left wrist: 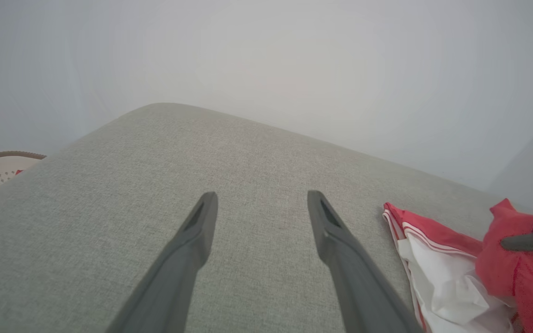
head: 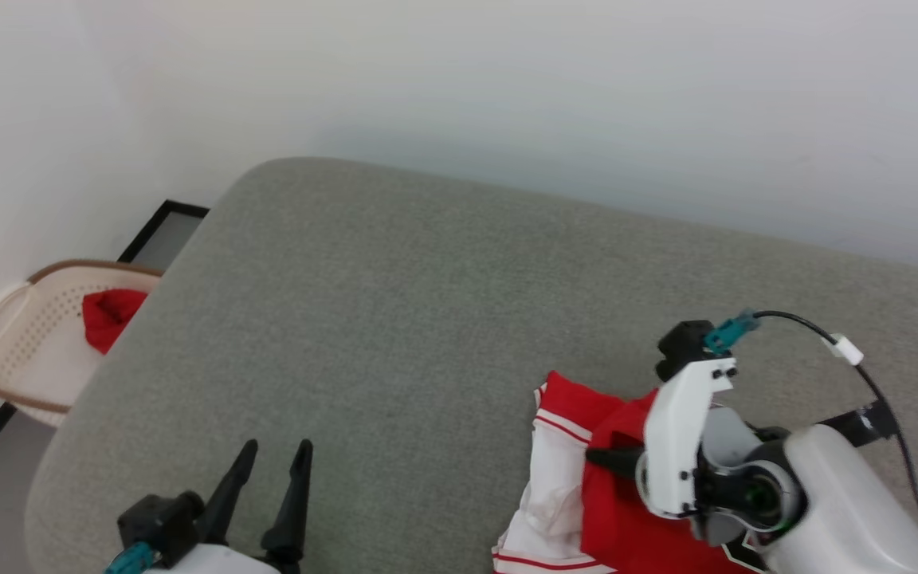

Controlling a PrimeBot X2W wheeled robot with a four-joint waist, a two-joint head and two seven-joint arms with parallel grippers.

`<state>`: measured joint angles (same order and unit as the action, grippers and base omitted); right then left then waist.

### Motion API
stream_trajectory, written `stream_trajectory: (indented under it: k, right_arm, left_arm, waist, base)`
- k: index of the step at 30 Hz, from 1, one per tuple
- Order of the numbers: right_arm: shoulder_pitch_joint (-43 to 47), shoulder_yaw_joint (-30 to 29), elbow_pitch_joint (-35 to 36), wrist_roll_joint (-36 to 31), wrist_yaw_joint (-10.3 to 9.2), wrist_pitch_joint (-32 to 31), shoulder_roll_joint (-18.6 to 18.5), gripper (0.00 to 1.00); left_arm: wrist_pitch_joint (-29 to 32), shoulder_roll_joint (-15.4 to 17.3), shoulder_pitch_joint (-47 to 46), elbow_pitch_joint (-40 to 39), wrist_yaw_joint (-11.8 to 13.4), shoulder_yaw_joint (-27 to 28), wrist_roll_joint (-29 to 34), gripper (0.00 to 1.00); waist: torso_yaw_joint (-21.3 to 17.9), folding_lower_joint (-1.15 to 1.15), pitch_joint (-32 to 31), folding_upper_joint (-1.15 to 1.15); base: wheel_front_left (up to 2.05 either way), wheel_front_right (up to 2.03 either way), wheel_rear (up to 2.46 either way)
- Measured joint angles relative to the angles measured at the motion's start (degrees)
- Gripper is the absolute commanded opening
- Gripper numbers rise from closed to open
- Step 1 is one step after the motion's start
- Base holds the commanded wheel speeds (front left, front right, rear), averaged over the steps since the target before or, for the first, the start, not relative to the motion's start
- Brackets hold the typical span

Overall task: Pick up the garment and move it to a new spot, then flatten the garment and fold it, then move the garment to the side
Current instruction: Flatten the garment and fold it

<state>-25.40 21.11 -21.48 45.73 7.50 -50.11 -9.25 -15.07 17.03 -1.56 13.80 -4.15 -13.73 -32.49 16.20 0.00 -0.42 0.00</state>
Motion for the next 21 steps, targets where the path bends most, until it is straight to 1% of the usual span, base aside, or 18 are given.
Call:
stream_trajectory:
  k: [6,11,13,14,15,16,21]
  right_arm:
    - [-3.25,4.19,-6.11,-0.01,0.0,3.19,1.99,0.0]
    - [-5.53,7.19,-10.46,0.46,0.0,5.32,2.32,0.0]
    - [-6.31,8.42,-11.2,0.94,0.0,6.31,2.42,0.34]
    - [-6.74,9.05,-11.49,1.47,0.0,6.69,2.46,0.47]
    - [-7.08,9.57,-11.57,2.11,0.0,6.93,2.53,0.69]
    - [-7.44,10.31,-11.61,2.59,0.0,7.39,2.53,1.0]
    - [-8.9,13.37,-11.14,5.0,0.0,8.36,2.38,1.0]
  left_arm:
    - [-0.01,-0.9,-1.71,1.36,-0.76,-0.41,0.19,1.0]
    - [-0.01,-1.45,-2.35,2.09,-1.24,-0.24,0.29,1.0]
    - [-0.01,-1.58,-2.49,2.24,-1.43,0.1,0.37,1.0]
    - [-0.01,-1.66,-2.54,2.35,-1.47,0.34,0.51,1.0]
    - [-0.01,-1.72,-2.54,2.44,-1.49,0.56,0.6,1.0]
    - [-0.01,-1.77,-2.53,2.54,-1.66,0.74,0.76,1.0]
    - [-0.01,-1.83,-2.44,2.75,-1.91,1.82,1.01,1.0]
  waist:
    - [1.65,0.0,1.21,0.0]
    - [2.17,0.0,1.81,0.0]
    - [2.02,0.0,1.89,0.0]
    - [1.87,0.0,1.9,0.0]
    - [1.69,0.0,1.89,0.0]
    - [1.48,0.0,1.86,0.0]
    - [0.17,0.0,1.5,0.0]
  base:
    - [0.0,0.0,0.0]
    - [0.0,0.0,0.0]
    - [0.0,0.0,0.0]
    - [0.0,0.0,0.0]
    - [0.0,0.0,0.0]
    - [0.0,0.0,0.0]
    - [0.0,0.0,0.0]
